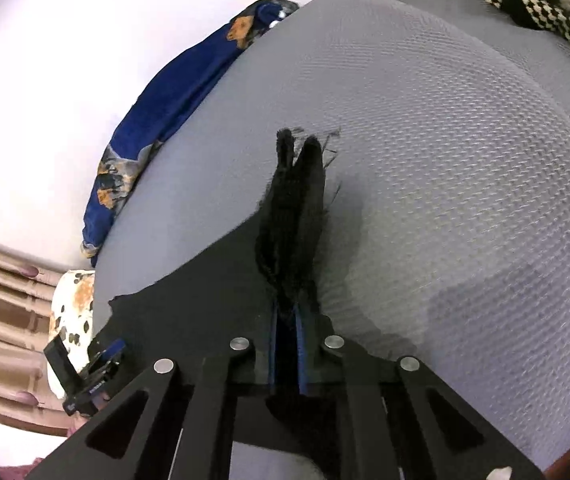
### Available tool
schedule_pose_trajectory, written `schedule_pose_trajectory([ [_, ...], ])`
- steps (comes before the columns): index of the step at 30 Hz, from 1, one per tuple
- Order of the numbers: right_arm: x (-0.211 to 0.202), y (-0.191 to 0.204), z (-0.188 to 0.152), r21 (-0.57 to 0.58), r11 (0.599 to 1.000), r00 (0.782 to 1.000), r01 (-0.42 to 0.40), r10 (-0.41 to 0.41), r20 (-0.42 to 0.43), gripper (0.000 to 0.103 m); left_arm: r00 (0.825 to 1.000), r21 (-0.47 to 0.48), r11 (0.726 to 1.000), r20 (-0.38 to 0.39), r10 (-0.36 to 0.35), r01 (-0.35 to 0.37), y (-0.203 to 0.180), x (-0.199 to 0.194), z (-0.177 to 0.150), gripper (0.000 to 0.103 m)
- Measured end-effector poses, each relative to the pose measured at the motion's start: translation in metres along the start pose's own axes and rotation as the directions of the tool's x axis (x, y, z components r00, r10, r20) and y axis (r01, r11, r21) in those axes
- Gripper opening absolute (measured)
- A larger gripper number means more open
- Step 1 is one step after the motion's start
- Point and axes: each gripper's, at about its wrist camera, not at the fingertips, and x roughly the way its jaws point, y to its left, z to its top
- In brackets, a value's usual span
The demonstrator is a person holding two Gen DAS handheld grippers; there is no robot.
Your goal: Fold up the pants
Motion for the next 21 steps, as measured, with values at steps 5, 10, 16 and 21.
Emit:
schedule_pose_trajectory([
  [5,0.015,0.044,-0.003,-0.015,1.0,0.999,-0.004,0.003,-0.032,0.008,1.0,-0.034,0.999,0.026,-0.005,0.005,0.02,-0.016,-0.003,0.066],
  [10,0.041,0.09,-0.013,-0.058,0.998,0.997,-0.032,0.028,-0.068,0.007,0.999,-0.075,0.997,0.042,-0.003,0.006,0.045,-0.029,-0.01,0.066],
  [16,0.084,0.148,-0.027,-0.124,0.989,0.986,-0.077,0.057,-0.157,0.007,0.998,-0.143,0.99,0.062,-0.003,0.012,0.08,-0.042,-0.022,0.065],
  [21,0.127,0.186,-0.044,-0.156,0.981,0.971,-0.116,0.079,-0.226,0.007,0.997,-0.197,0.98,0.081,-0.014,0.03,0.107,-0.049,-0.033,0.066],
])
